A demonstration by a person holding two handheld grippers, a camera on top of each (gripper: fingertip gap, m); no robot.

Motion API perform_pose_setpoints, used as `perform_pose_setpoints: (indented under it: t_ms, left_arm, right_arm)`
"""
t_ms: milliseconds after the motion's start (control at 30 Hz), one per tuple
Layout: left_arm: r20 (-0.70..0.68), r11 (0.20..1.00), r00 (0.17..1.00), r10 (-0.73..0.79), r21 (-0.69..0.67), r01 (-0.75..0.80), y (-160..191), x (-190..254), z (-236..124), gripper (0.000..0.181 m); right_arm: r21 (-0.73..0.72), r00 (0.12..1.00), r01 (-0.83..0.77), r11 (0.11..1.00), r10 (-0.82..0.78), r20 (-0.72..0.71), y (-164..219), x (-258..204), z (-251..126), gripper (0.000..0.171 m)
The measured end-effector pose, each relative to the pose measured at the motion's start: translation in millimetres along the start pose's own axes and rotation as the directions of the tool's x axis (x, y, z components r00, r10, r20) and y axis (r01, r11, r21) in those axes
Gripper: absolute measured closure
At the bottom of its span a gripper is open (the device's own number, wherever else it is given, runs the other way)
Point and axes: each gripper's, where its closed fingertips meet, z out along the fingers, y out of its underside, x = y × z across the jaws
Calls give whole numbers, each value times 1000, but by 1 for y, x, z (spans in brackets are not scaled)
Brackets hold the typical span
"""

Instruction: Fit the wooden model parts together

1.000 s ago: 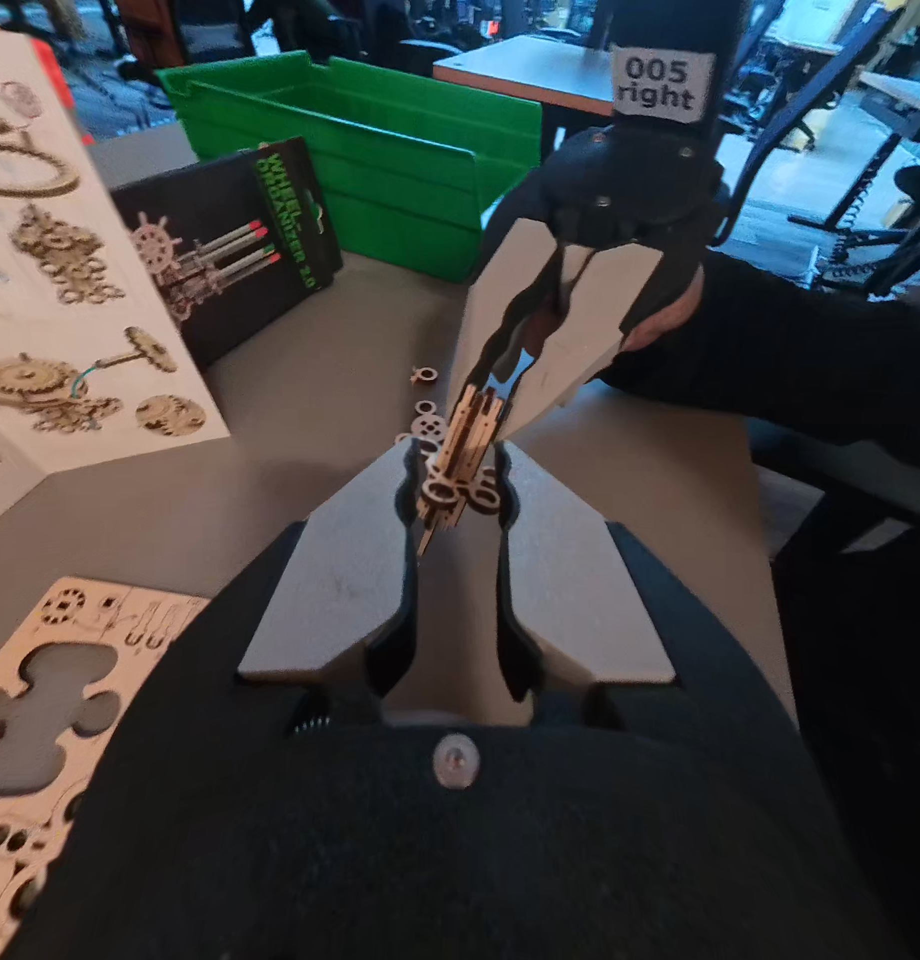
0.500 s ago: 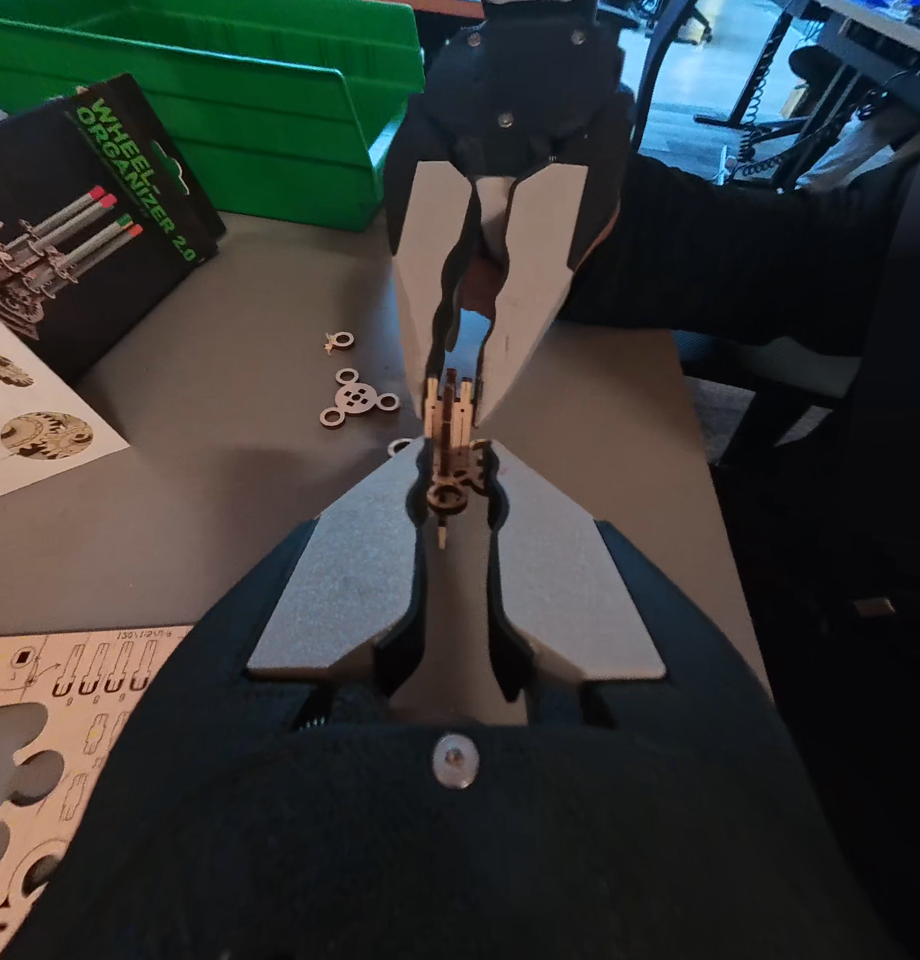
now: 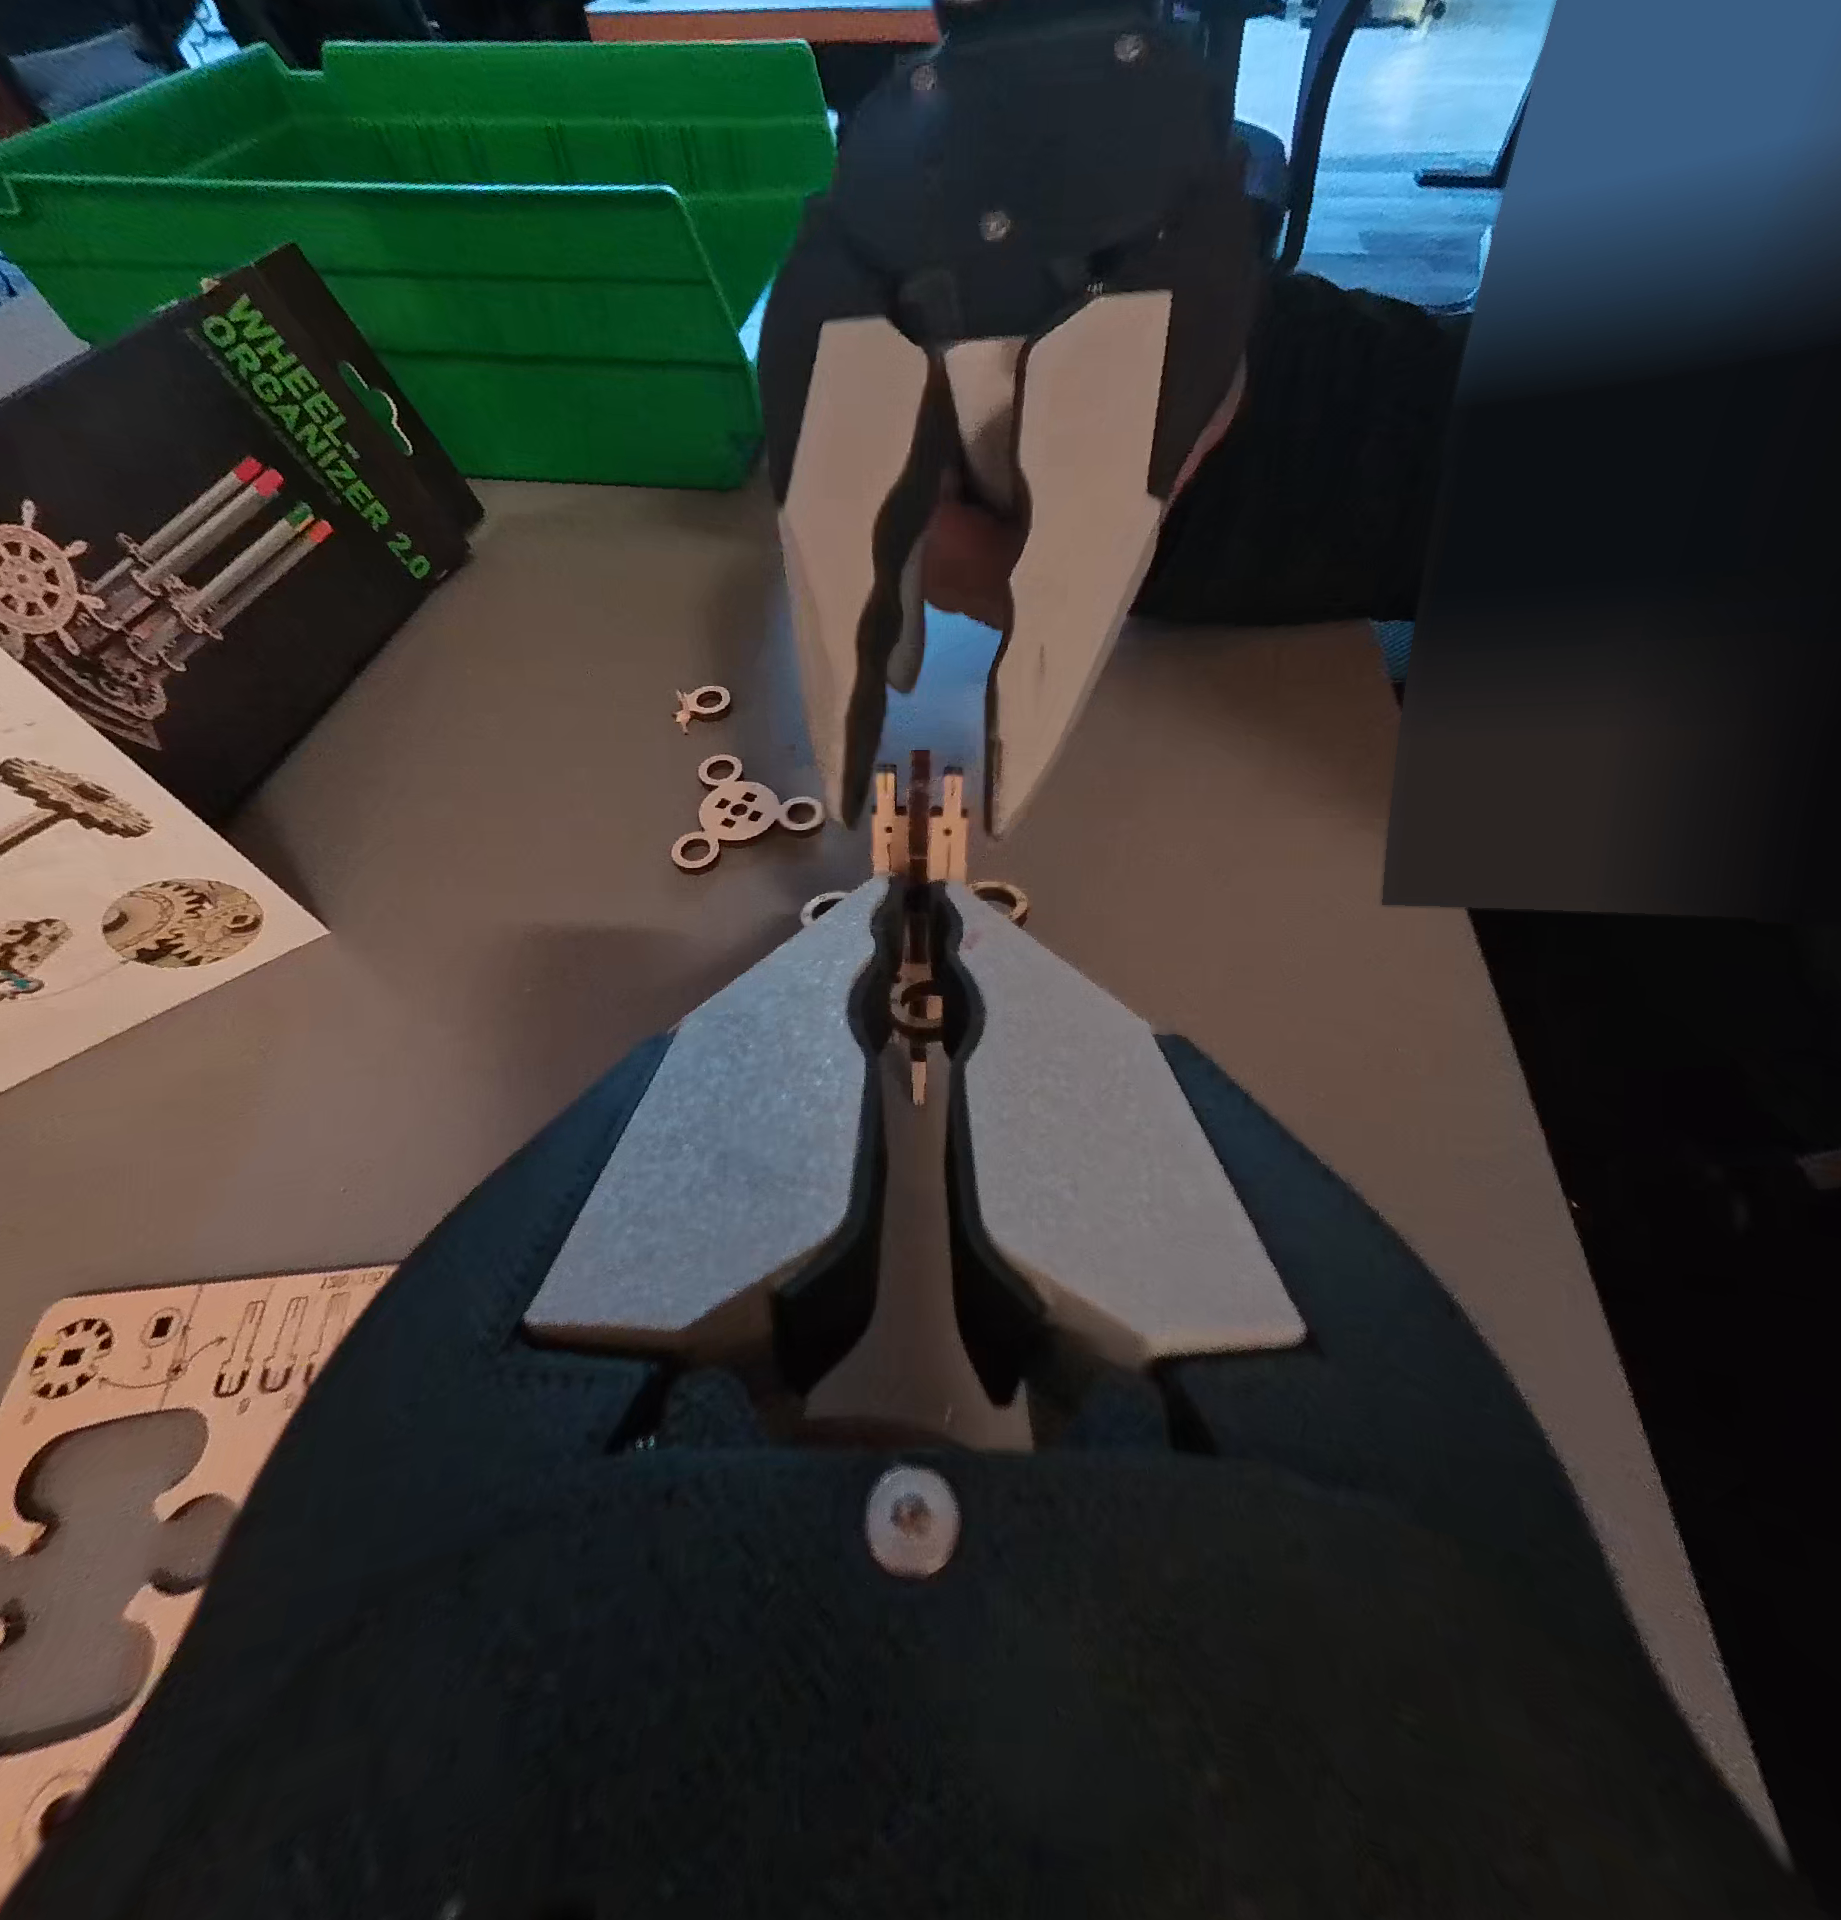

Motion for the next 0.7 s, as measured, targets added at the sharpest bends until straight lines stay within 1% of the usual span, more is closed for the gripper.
perform_pose_setpoints:
  t_ms: [67,200,300,367,500,700]
  left_arm:
    - [8,1000,1000,0,1,0,0,-2,-1,181]
    - [26,999,1000,0,32,-1,-3,-7,-5,181]
    - [56,999,998,26,38,-28,-4,-11,-6,181]
    - [84,998,995,52,40,-55,-5,-15,-7,181]
    - [117,999,992,40,31,-44,-3,-21,-8,181]
    - [133,999,991,27,23,-31,-1,-25,-8,181]
  right_arm:
    - [18,1000,2,1000,-1,-24,-3,5,-8,145]
    - [74,993,-4,997,12,-114,-8,26,-29,146]
    - [96,987,-39,995,53,-152,-9,38,-38,146]
    - [101,980,-52,994,70,-185,-8,45,-40,146]
    - [88,971,-62,994,81,-225,-4,52,-40,147]
    - [78,970,-70,995,86,-226,-2,52,-38,147]
